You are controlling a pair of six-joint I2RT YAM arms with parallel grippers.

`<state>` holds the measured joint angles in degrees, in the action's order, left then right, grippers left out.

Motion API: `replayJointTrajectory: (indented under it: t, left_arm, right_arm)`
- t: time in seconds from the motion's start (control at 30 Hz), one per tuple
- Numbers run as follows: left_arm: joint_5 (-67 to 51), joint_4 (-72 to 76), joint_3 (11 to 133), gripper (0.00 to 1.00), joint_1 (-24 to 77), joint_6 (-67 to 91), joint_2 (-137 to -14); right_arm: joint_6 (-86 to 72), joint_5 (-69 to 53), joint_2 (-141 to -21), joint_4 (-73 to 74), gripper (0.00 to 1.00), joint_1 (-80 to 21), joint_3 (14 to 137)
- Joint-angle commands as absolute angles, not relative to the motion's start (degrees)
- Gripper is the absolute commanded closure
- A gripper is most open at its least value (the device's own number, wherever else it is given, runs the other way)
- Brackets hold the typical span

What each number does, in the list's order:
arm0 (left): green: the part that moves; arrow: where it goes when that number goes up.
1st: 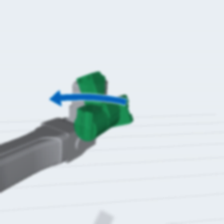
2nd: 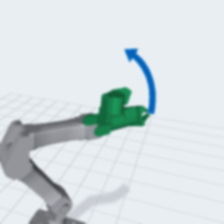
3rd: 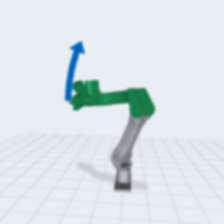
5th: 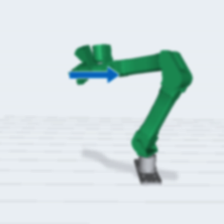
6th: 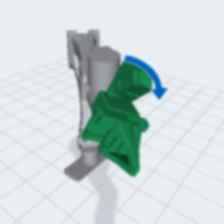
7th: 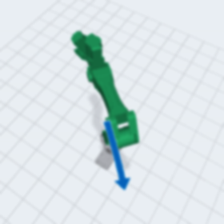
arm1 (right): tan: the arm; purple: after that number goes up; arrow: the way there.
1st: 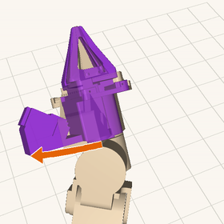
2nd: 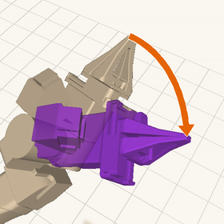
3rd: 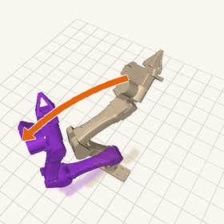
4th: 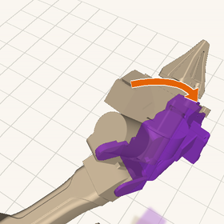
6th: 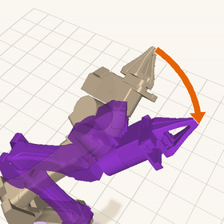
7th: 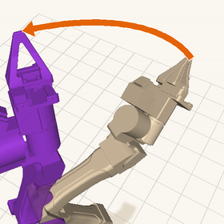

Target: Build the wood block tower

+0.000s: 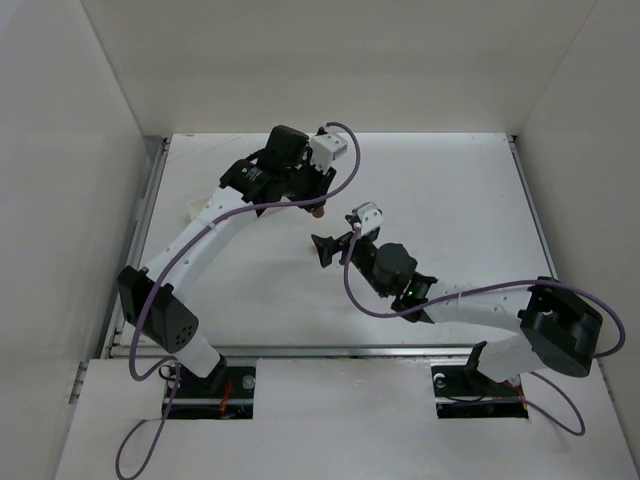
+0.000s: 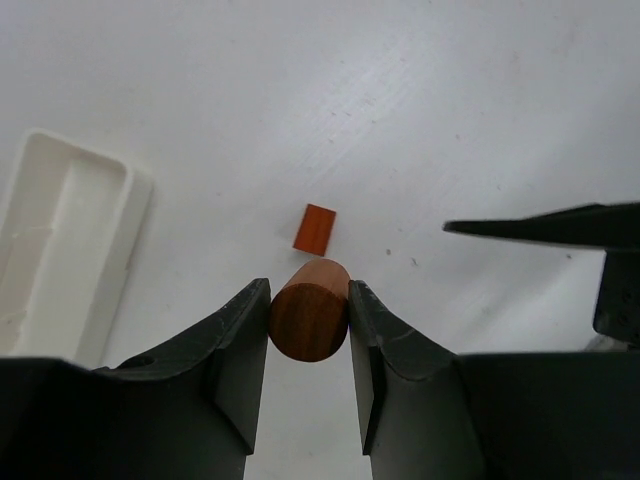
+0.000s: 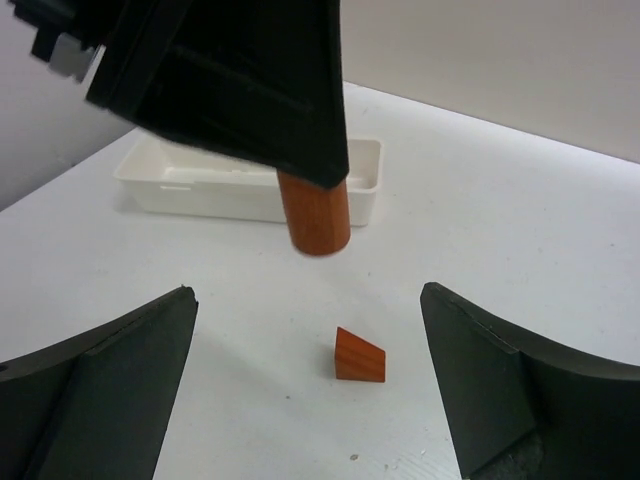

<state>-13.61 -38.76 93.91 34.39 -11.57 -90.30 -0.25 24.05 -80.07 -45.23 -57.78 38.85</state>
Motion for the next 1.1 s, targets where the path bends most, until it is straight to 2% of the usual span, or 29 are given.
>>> replayJointTrajectory:
  t: [0.0,0.17,0.33,0.47,0.6,0.87,1.07]
  left_arm:
    - [-4.3,-32.3,94.1,1.0,34.3,-7.7,-87.4]
    - [3.6,-23.9,91.7,1.0,34.3,-7.7,-87.4]
    - [3.6,-15.1,86.9,1.0,35.3,-7.7,-90.0]
    - [0.9,-10.1,85.5,1.0,36.5,-7.7,-93.9]
    - [2.1,-5.3,84.4,1.0,39.5,-8.4,-98.0]
    - [2.3,-3.9,87.7,1.0,41.7,-7.7,-108.7]
    - [2.4,1.5,83.9,1.0,41.7,-6.0,-110.0]
  right_arm:
    - [-2.4,25.1,-78.8,-44.8,0.01,-58.1,41.0]
    - [-6.1,28.3,-73.2,-40.6,0.01,-58.6,37.4]
    - [-10.0,33.0,-60.6,-34.7,0.01,-59.2,29.4]
    - [-10.5,39.7,-47.9,-26.9,0.01,-59.7,27.4]
    - [-11.1,43.2,-40.4,-22.1,0.01,-59.7,25.8]
    - [-11.6,45.5,-36.9,-16.4,0.01,-60.2,25.8]
    - [-12.1,46.1,-36.4,-15.8,0.01,-60.2,26.3]
